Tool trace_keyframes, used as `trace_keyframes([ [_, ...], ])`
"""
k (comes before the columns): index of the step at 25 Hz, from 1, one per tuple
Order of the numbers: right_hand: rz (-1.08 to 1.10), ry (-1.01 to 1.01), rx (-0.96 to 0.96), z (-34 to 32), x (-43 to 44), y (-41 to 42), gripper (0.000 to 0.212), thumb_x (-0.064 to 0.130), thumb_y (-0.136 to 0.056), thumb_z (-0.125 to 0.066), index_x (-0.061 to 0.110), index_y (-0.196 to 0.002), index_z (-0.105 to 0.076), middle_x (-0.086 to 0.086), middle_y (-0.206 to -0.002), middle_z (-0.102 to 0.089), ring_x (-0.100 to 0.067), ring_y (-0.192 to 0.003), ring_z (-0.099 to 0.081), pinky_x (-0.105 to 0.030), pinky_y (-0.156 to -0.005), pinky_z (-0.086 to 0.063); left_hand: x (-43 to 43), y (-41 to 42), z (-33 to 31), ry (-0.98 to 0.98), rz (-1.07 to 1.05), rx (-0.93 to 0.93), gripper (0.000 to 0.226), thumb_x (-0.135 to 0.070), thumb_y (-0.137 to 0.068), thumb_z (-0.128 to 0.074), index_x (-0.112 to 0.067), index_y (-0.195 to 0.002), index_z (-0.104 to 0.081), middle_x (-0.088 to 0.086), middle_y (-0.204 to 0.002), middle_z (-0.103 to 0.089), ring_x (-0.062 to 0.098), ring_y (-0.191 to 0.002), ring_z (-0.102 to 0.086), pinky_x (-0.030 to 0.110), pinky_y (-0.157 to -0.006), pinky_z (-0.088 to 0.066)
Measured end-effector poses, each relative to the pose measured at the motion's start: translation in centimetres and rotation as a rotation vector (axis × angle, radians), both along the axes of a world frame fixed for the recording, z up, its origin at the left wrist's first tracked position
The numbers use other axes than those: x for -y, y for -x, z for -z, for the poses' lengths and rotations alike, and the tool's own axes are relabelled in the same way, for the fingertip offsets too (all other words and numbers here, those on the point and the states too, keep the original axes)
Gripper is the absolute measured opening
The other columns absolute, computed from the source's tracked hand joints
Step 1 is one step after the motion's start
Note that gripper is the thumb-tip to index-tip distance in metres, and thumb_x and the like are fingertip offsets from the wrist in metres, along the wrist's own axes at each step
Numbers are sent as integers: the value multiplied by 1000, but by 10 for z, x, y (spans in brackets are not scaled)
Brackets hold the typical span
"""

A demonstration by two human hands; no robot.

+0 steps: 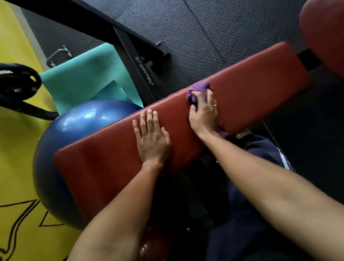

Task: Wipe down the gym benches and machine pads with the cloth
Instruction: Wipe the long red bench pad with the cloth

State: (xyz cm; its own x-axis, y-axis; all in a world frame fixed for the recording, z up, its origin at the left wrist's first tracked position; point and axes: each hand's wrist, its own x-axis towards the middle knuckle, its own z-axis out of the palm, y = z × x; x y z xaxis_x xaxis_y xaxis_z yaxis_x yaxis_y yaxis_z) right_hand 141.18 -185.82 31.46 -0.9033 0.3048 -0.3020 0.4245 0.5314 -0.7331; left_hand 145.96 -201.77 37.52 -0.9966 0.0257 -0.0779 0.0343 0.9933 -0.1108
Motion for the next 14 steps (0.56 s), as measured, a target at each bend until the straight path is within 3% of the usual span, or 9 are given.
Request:
trace_keyframes([
  [4,-236,-1,-179,-24,30,-53,43,19,-90,-64,25,-132,-64,-16,-152,-45,-39,-134,-48,-41,-109,-42,2,1,2,18,36,30,64,-28,-92,-38,-5,-151,-40,11,-160,-35,26,-152,-24,54,-124,-9],
  [7,-395,-71,-371,-4,-8,-92,41,22,-90,-62,26,-131,-64,-17,-149,-48,-40,-132,-51,-43,-100,-51,2,0,1,-6,114,51,60,-26,-93,-37,-4,-149,-44,13,-157,-40,30,-149,-30,54,-123,-14],
  [8,-396,-96,-346,2,-24,-90,43,22,-89,-61,28,-131,-63,-15,-151,-47,-40,-132,-51,-45,-97,-53,1,0,0,-15,126,50,60,-26,-93,-37,-4,-148,-45,13,-156,-41,31,-148,-31,53,-123,-15],
  [11,-175,-119,-122,12,-39,-67,45,16,-88,-62,29,-131,-57,-14,-156,-40,-41,-136,-45,-51,-102,-50,-3,-3,0,-33,133,61,59,-26,-94,-36,-5,-148,-45,12,-157,-41,30,-148,-31,50,-124,-14],
  [14,38,-3,-19,-10,-1,-53,42,14,-87,-61,24,-127,-59,-21,-150,-45,-45,-129,-49,-50,-105,-45,-4,-4,3,-25,135,70,59,-26,-94,-37,-5,-149,-44,12,-157,-40,31,-149,-31,51,-124,-16],
])
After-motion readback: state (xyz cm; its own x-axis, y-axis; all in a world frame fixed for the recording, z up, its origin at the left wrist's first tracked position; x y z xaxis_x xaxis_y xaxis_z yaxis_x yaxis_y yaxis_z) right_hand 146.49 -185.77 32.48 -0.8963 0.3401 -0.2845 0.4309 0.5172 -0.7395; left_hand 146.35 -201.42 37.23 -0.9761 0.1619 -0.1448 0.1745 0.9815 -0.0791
